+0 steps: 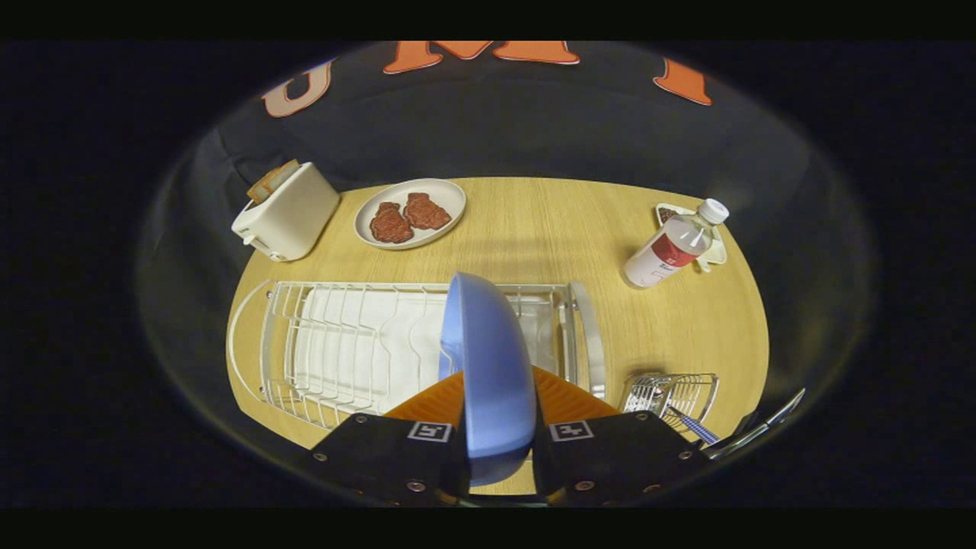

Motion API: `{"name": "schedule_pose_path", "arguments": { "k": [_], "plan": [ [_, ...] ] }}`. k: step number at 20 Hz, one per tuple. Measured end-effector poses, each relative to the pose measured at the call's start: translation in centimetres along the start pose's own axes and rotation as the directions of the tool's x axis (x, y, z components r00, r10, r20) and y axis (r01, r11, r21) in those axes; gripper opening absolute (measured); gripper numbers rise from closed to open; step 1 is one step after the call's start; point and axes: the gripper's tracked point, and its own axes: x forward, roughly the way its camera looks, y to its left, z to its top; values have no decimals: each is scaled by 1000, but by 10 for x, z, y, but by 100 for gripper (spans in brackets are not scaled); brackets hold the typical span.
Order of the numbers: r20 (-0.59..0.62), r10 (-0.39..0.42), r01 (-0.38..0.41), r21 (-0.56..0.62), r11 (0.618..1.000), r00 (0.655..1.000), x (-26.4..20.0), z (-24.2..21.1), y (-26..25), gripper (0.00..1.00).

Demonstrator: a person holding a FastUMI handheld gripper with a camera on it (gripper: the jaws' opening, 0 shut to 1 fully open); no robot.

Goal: Take the plate from the dish rack, then take the spoon from the basket and place it into the plate.

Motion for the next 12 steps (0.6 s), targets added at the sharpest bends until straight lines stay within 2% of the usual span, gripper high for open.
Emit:
{"name": "schedule_pose_path", "arguments": {
  "k": [5, 9, 12],
  "plan": [
    [59, -97, 99, -30, 995, 994, -20, 22, -12, 28],
    [115, -51, 51, 7, 999, 992, -53, 31, -11, 28],
    [156, -33, 37, -19, 999, 987, -79, 22, -20, 28]
  ]
}}
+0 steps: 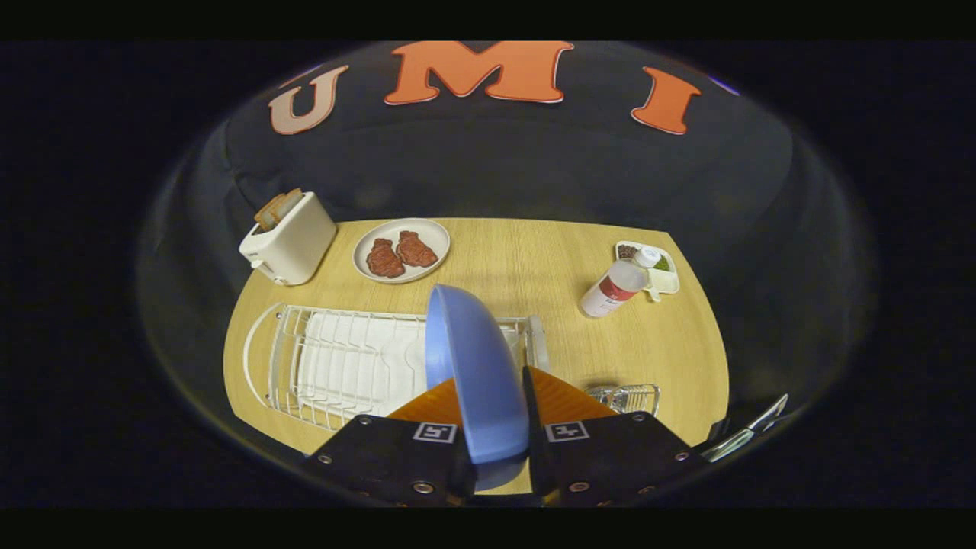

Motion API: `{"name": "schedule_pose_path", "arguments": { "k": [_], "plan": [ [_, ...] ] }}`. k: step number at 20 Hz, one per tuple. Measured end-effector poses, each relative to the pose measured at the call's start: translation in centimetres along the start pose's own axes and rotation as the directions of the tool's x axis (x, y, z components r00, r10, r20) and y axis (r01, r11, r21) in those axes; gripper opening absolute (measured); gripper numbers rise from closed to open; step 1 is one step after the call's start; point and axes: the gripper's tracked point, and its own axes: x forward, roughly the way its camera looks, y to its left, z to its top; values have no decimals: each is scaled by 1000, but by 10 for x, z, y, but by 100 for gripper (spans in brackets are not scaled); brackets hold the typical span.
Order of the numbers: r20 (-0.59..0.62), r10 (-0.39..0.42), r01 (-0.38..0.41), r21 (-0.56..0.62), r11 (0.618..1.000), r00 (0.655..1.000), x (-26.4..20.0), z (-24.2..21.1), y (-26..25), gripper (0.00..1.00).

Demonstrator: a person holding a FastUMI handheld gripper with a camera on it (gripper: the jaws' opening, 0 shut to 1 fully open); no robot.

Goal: Take the plate from the dish rack, then take the spoon from the basket and place it into the plate.

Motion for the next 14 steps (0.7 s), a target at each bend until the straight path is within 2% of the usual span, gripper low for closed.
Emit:
{"name": "schedule_pose_path", "arguments": {
  "k": [7, 14],
  "plan": [
    [73, 82, -77, -68, 995, 994, -56, -48, -15, 28],
    [61, 193, -189, -61, 980, 979, -69, -125, -26, 28]
  ]
}}
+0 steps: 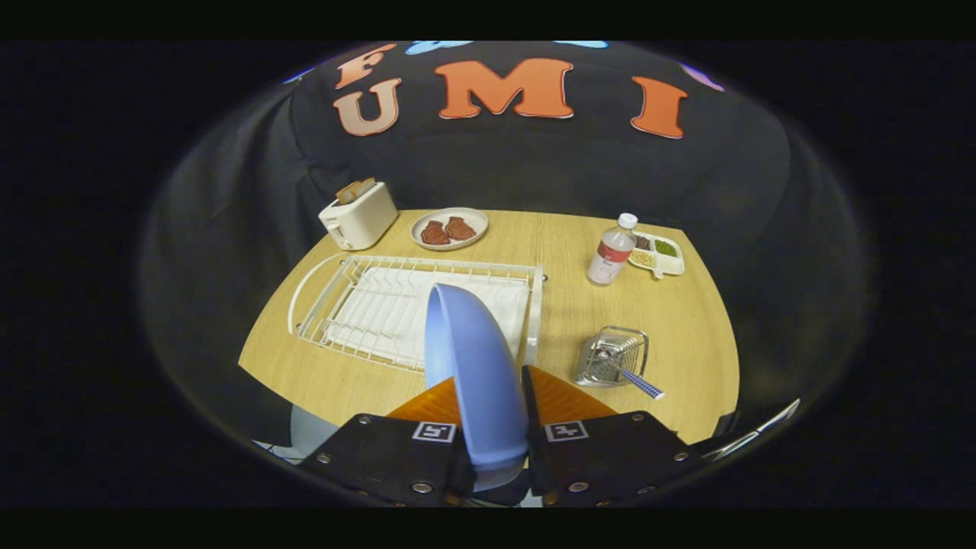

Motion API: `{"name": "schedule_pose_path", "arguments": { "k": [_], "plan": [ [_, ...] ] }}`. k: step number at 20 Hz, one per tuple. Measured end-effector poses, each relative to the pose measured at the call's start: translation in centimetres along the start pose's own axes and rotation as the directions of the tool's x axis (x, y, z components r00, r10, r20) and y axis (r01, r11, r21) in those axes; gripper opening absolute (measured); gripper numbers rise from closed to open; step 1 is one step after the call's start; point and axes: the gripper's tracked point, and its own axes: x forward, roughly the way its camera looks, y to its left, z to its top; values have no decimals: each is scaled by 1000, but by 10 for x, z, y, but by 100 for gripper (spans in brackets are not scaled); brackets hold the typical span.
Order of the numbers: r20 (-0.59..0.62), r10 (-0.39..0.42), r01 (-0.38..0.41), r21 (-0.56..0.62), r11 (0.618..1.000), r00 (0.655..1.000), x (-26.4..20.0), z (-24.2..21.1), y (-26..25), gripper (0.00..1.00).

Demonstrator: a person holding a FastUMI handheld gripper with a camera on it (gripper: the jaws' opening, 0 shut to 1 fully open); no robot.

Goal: Take the plate from the dish rack, then take the spoon from the basket and place it into the plate.

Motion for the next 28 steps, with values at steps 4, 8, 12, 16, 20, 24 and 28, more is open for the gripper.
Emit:
{"name": "schedule_pose_path", "arguments": {
  "k": [4, 8, 12, 16, 20, 24, 28],
  "plan": [
    [-26, 54, -53, 29, 998, 998, 4, -39, -3, 28],
    [-31, 103, -101, 78, 992, 994, 13, -70, -7, 28],
    [-29, 169, -164, 144, 976, 985, 25, -96, -3, 28],
    [-5, 225, -219, 218, 951, 974, 35, -108, 2, 28],
    [2, 231, -223, 255, 941, 973, 46, -118, 0, 28],
    [-11, 225, -214, 270, 939, 974, 60, -132, 2, 28],
    [12, 246, -237, 318, 918, 969, 68, -134, 7, 29]
  ]
}}
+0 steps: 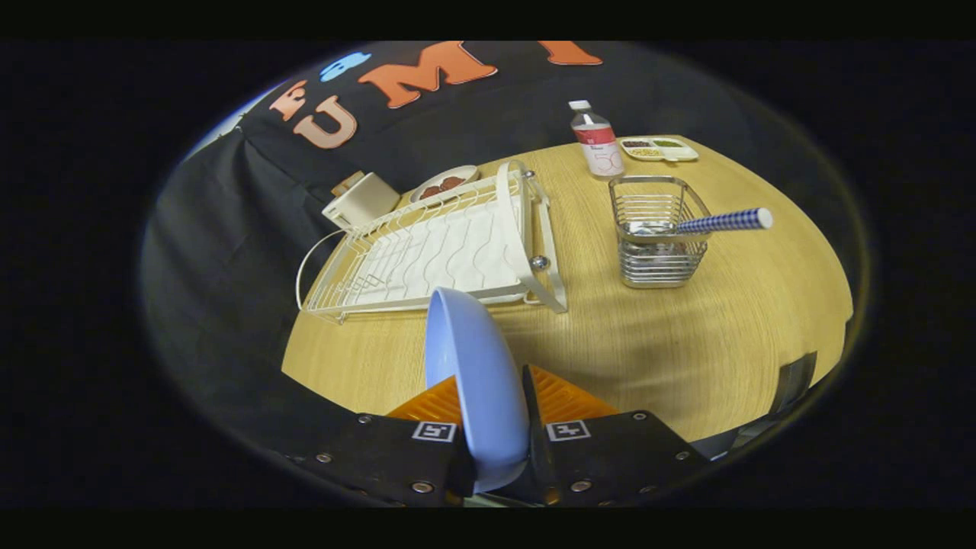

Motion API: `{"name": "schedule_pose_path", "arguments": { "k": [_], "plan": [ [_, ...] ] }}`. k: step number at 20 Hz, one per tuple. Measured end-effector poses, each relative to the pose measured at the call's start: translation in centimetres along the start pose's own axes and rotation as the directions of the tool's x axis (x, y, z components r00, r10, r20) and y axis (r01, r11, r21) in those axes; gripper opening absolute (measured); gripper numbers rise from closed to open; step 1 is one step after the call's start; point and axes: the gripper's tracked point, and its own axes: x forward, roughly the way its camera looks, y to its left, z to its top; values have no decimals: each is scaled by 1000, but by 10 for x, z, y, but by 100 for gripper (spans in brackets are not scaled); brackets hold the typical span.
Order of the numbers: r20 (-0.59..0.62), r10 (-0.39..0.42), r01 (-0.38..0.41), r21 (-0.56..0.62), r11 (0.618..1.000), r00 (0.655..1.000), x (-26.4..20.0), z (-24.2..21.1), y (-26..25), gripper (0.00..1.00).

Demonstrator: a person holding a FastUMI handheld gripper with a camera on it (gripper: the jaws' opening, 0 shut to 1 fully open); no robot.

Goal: Take the plate from the dish rack, then take the spoon from the basket and place it into the plate.

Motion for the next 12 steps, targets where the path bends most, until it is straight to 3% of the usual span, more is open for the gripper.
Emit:
{"name": "schedule_pose_path", "arguments": {
  "k": [4, 12],
  "plan": [
    [10, -18, 18, 35, 999, 1000, 9, -8, -13, 30],
    [67, -56, 57, -9, 998, 996, 17, -11, -24, 48]
  ]
}}
